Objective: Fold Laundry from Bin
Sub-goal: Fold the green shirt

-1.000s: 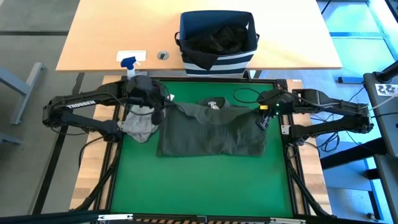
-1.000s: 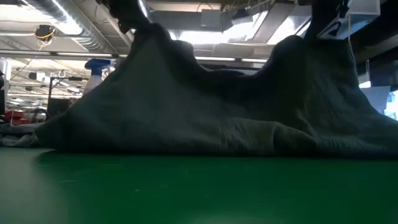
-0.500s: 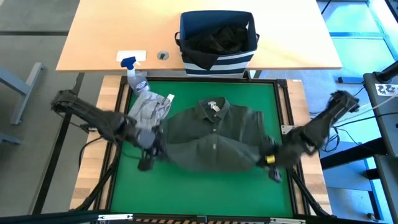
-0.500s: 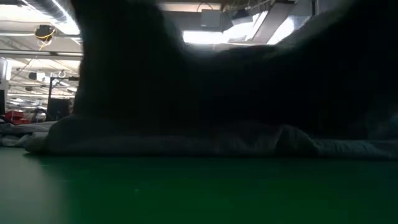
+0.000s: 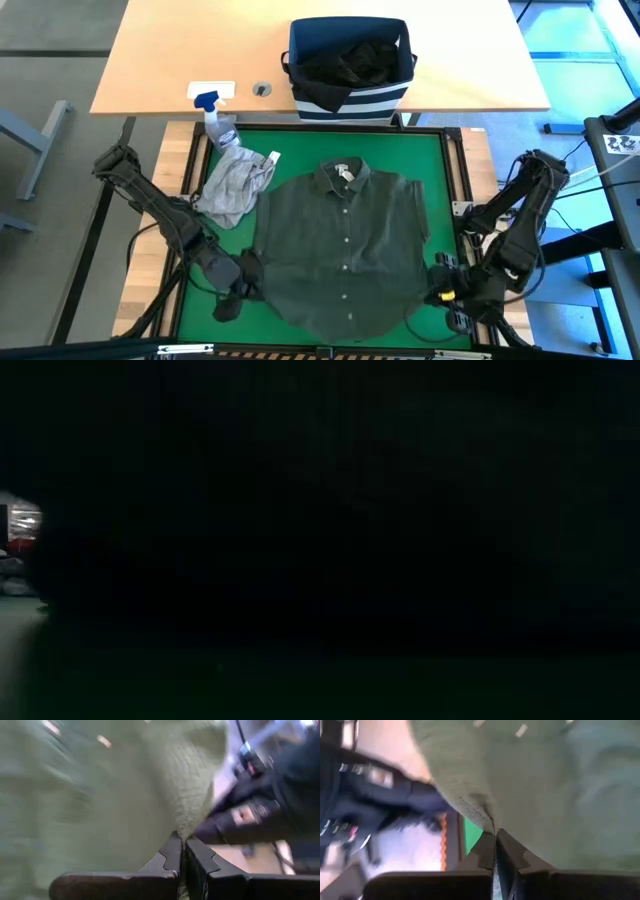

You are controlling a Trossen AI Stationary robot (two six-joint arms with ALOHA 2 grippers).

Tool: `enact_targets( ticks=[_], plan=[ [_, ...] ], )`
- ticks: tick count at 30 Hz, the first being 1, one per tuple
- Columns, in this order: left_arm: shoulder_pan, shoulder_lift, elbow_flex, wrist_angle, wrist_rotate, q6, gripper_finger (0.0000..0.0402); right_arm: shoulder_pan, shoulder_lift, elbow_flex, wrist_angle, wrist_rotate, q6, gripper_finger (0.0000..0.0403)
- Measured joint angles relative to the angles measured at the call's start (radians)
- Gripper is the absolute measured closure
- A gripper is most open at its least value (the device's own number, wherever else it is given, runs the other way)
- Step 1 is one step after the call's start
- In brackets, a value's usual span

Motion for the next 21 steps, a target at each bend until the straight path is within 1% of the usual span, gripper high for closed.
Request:
enact_targets(
  ticks=[2,5,7,9,11,14,21],
  plan=[
    [0.018,-0.031,0.013,0.004,-0.067,0.022,0.0398,-0.002,-0.006,0.046,-0.079,0.078,-0.018,0.0402],
    [0.055,-0.087,0.016,-0.014,-0.182,0.07,0.0399,-0.036,-0.025,0.097,-0.203,0.188,-0.02,0.0402],
    [0.089,-0.114,0.016,-0.073,-0.257,0.09,0.0399,-0.07,-0.045,0.1,-0.275,0.214,-0.017,0.0402],
    [0.132,-0.131,0.016,-0.161,-0.305,0.109,0.0398,-0.127,-0.058,0.098,-0.33,0.228,-0.018,0.0402],
    [0.182,-0.136,0.016,-0.253,-0.328,0.117,0.0398,-0.194,-0.068,0.085,-0.388,0.228,-0.032,0.0402],
    [0.263,-0.136,0.013,-0.362,-0.337,0.18,0.0397,-0.295,-0.083,0.042,-0.427,0.227,-0.082,0.0402],
    [0.462,-0.136,-0.067,-0.386,-0.346,0.375,0.0398,-0.558,-0.123,-0.121,-0.434,0.23,-0.214,0.0402]
  ],
)
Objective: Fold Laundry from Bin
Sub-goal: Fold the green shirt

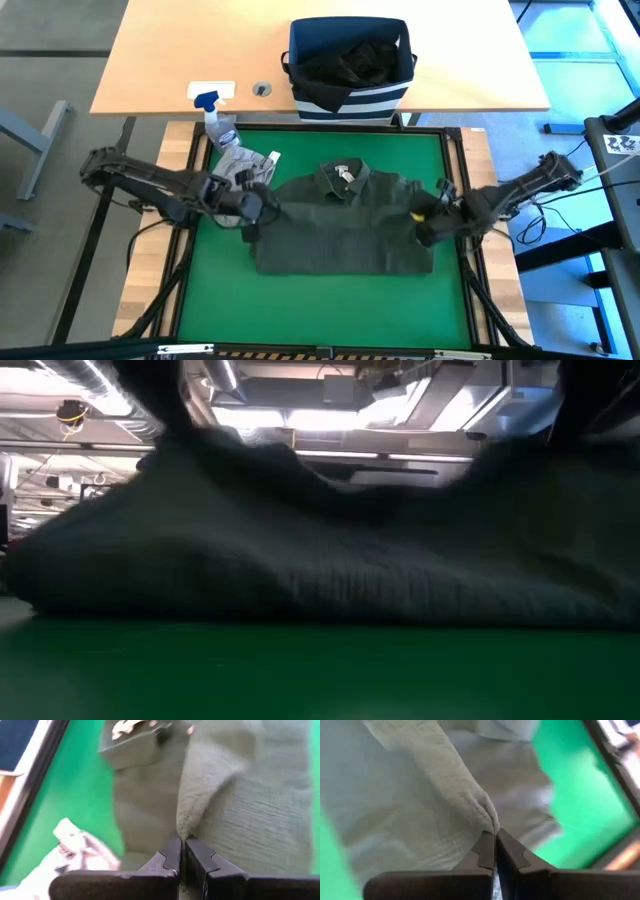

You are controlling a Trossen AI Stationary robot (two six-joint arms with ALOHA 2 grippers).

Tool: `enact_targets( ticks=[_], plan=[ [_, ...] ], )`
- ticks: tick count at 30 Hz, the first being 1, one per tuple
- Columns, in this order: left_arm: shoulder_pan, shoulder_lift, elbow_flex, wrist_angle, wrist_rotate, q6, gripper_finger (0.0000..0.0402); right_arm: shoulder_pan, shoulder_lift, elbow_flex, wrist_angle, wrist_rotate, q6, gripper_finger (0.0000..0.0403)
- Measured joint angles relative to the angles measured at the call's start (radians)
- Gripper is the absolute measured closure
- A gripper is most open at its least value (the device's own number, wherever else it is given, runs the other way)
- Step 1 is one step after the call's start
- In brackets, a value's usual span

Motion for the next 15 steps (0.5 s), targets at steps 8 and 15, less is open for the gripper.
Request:
enact_targets(
  ticks=[8,15],
  plan=[
    [0.148,0.001,-0.073,0.024,-0.069,0.092,0.0397,-0.237,-0.002,-0.116,0.101,0.033,-0.228,0.0402],
    [0.243,0.001,-0.074,0.046,-0.113,0.105,0.0398,-0.396,-0.002,-0.161,0.223,0.033,-0.437,0.0402]
  ],
)
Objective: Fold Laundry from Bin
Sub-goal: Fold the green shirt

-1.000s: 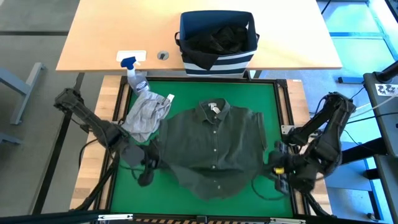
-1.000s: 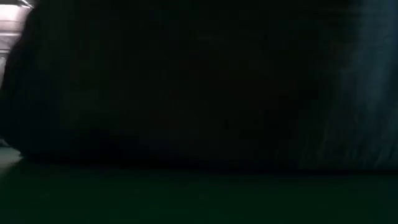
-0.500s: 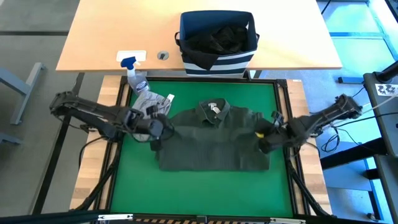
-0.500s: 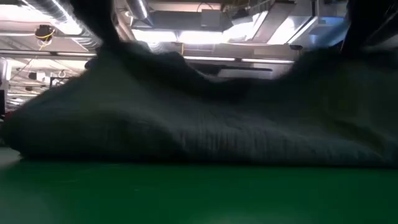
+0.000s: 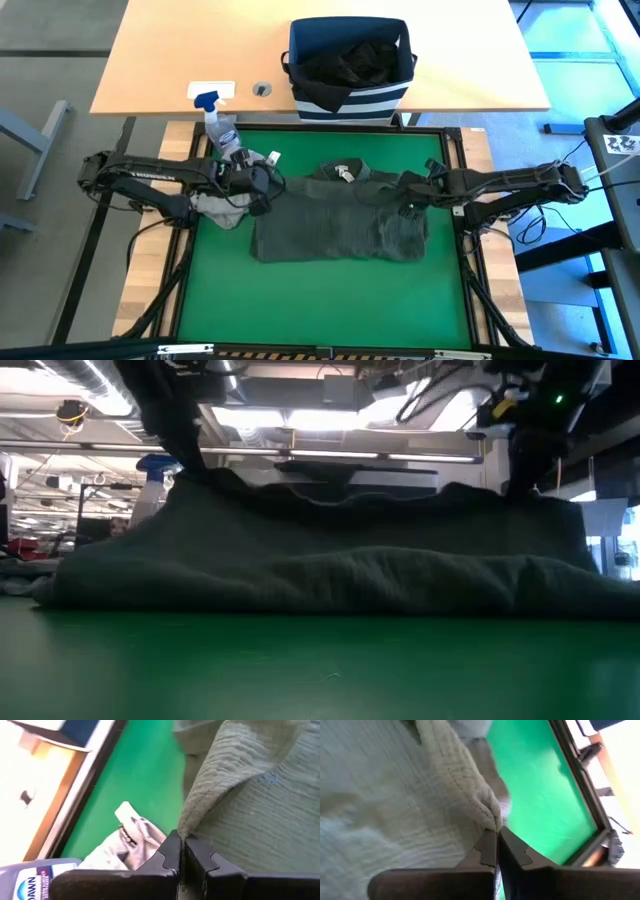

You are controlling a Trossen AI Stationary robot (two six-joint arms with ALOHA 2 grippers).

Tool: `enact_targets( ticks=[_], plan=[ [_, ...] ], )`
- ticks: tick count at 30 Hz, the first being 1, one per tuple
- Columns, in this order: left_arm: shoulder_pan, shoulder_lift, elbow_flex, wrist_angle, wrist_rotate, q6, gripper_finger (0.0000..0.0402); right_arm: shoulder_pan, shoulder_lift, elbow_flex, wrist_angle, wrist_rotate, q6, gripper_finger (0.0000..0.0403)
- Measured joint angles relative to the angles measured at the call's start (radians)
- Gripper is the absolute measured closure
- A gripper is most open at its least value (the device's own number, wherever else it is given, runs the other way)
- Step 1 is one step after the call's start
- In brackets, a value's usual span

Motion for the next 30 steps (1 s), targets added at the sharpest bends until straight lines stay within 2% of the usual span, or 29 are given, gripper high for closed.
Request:
enact_targets(
  ticks=[6,10,18,26,30],
  plan=[
    [0.092,0.01,0.0,0.006,0.042,0.001,0.0397,-0.145,0.0,-0.04,0.039,-0.028,-0.153,0.0402],
    [0.133,0.029,-0.033,0.042,0.096,0.031,0.0397,-0.217,0.0,-0.067,0.1,-0.09,-0.228,0.0402],
    [0.18,0.039,-0.132,0.132,0.103,0.045,0.0397,-0.308,0.001,-0.1,0.202,-0.099,-0.316,0.039],
    [0.212,0.039,-0.178,0.269,0.098,0.104,0.0396,-0.38,0.002,-0.143,0.297,-0.11,-0.357,0.0391],
    [0.228,0.039,-0.197,0.323,0.096,0.141,0.037,-0.4,0.004,-0.151,0.338,-0.1,-0.357,0.0362]
  ],
)
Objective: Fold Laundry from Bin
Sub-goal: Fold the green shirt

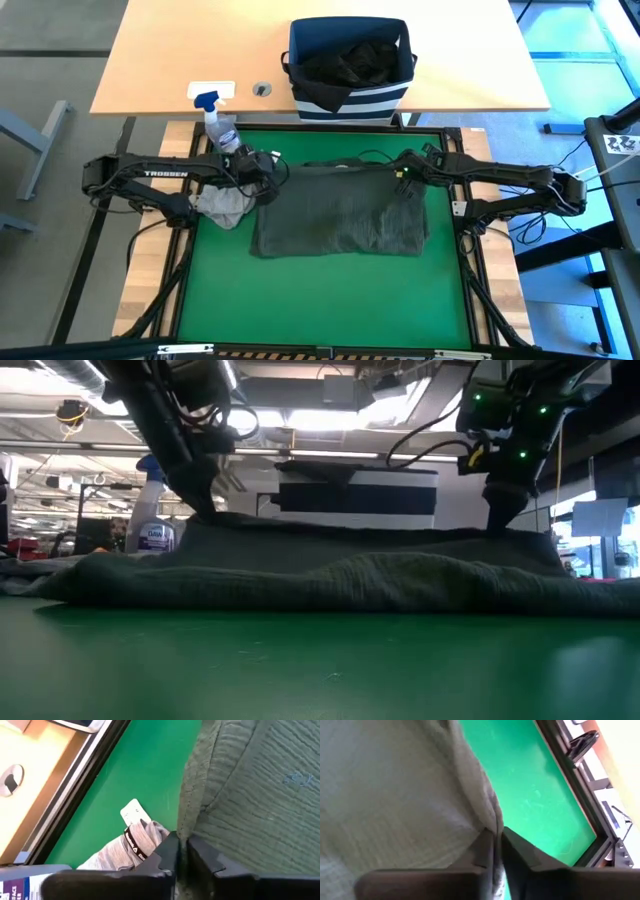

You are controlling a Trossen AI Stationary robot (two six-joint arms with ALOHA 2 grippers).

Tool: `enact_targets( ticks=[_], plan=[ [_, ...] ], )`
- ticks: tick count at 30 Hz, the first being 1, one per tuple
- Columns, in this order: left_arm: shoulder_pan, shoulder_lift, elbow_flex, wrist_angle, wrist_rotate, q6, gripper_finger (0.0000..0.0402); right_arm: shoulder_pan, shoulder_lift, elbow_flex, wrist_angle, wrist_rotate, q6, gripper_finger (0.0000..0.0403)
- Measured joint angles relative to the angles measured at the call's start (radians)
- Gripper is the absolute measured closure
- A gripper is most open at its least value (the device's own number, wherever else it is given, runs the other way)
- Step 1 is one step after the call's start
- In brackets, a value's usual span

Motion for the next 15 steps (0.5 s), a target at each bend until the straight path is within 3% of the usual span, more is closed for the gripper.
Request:
enact_targets(
  ticks=[9,12,15],
  plan=[
    [0.055,0.0,0.045,-0.047,0.013,0.076,0.0269,-0.068,0.0,0.043,-0.022,0.0,0.001,0.0226],
    [0.056,-0.001,0.102,-0.077,0.083,0.068,0.0248,-0.083,-0.001,0.12,-0.09,-0.09,0.003,0.0196],
    [0.049,-0.005,0.136,-0.088,0.25,0.029,0.0236,-0.076,-0.013,0.185,-0.111,-0.263,0.02,0.0181]
  ],
)
